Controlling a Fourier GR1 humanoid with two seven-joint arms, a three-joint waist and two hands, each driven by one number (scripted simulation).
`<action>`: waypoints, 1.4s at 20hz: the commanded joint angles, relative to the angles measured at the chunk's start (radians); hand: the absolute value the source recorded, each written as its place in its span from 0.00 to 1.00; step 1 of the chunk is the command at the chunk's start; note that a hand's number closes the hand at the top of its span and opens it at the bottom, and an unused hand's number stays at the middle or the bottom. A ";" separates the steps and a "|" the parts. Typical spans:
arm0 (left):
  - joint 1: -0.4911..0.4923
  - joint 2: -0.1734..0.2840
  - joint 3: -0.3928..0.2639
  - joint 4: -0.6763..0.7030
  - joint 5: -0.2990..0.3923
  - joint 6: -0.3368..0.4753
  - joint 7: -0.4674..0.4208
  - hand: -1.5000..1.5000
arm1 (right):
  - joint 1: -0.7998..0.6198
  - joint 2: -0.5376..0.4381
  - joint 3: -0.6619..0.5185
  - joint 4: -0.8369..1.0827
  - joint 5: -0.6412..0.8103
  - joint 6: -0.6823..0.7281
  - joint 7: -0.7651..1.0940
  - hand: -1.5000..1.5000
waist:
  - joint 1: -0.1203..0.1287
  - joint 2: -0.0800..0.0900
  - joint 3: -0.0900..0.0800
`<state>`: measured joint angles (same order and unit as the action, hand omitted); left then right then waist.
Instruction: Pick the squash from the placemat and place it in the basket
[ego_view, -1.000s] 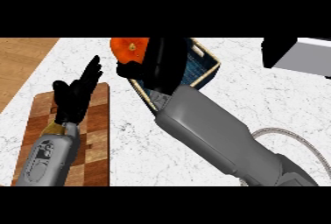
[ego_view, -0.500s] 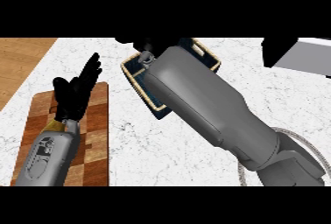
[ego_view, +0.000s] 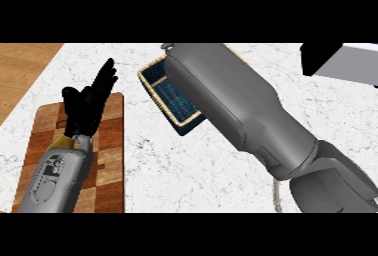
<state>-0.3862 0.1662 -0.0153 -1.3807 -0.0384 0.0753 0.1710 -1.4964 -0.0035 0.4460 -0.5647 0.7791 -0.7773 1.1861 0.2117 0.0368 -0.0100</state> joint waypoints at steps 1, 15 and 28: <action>0.011 0.008 0.016 0.018 0.006 -0.003 -0.016 0.50 | -0.052 0.003 -0.010 0.093 -0.033 -0.014 0.145 1.00 | -0.010 0.005 0.001; 0.041 0.015 0.019 -0.018 -0.005 0.009 -0.013 0.50 | -0.029 0.003 0.010 0.160 -0.202 -0.137 0.045 1.00 | -0.029 -0.005 0.005; 0.001 0.014 0.038 0.029 0.006 0.002 -0.029 0.50 | -0.119 0.003 0.310 0.323 -0.044 0.375 -0.082 1.00 | -0.047 0.006 0.003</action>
<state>-0.3754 0.1844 0.0216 -1.3622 -0.0301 0.0743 0.1535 -1.6021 -0.0008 0.7263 -0.2475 0.7317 -0.5180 1.0775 0.1661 0.0346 -0.0084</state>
